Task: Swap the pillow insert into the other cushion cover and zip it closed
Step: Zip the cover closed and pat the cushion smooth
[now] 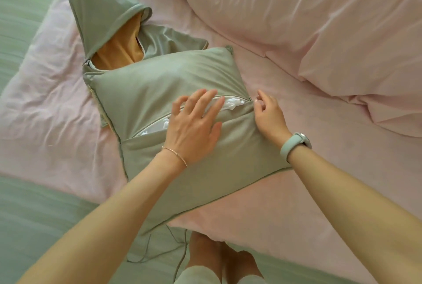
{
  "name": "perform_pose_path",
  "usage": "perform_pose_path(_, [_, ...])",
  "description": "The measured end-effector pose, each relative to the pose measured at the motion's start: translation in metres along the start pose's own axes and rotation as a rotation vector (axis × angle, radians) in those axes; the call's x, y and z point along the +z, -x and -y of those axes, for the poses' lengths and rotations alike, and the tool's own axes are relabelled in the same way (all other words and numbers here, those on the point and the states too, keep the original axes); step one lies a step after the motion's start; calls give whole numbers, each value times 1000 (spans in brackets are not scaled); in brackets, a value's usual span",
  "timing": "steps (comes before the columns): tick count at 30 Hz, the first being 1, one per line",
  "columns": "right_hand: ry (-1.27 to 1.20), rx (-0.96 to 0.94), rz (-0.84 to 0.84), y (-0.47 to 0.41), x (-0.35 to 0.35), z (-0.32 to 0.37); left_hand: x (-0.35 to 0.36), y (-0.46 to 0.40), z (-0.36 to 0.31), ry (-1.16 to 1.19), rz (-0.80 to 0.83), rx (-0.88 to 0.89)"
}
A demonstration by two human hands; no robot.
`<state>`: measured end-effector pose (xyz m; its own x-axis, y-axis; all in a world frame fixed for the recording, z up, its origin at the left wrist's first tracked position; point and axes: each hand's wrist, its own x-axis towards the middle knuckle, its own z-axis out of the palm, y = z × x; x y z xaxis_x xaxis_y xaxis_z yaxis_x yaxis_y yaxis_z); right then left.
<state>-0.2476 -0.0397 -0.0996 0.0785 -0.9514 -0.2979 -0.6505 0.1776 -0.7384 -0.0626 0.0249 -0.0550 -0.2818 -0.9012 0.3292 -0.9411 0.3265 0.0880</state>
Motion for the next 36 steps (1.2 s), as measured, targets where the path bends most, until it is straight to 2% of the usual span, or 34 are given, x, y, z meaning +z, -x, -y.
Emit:
perform_pose_path(3, [37, 36, 41, -25, 2, 5, 22, -28, -4, 82, 209, 202])
perform_pose_path(6, [3, 143, 115, -33, -2, 9, 36, -25, 1, 1, 384, 221])
perform_pose_path(10, [130, 209, 238, -35, -6, 16, 34, -15, 10, -54, 454, 148])
perform_pose_path(13, [153, 238, 218, -37, -8, 23, 32, -28, 8, 0, 494, 166])
perform_pose_path(16, [192, 144, 149, -35, -11, 23, 24, -32, 15, 116, 475, 222])
perform_pose_path(20, [344, -226, 59, -17, -12, 22, 7, -20, 21, 185, 415, 225])
perform_pose_path(22, [365, -294, 32, -5, -13, 26, 0, -15, 19, 156, 423, 218])
perform_pose_path(24, [324, -285, -1, 7, -12, 35, -4, -16, 21, 170, 437, 218])
perform_pose_path(26, [182, -215, -76, 16, -8, 44, -7, -25, 30, 288, 406, 198])
perform_pose_path(28, [-65, 4, -196, 17, -9, 55, -9, -45, 42, 427, 320, 157])
perform_pose_path(30, [-253, 177, -298, 9, -13, 68, -10, -68, 53, 364, 217, 126])
perform_pose_path(31, [-293, 191, -329, 3, -18, 75, -10, -79, 56, 305, 244, 84])
perform_pose_path(34, [-345, 128, -343, -13, -44, 102, -20, -105, 54, 190, 475, -150])
perform_pose_path(36, [-311, 86, -315, -19, -65, 113, -33, -109, 47, 218, 460, -204])
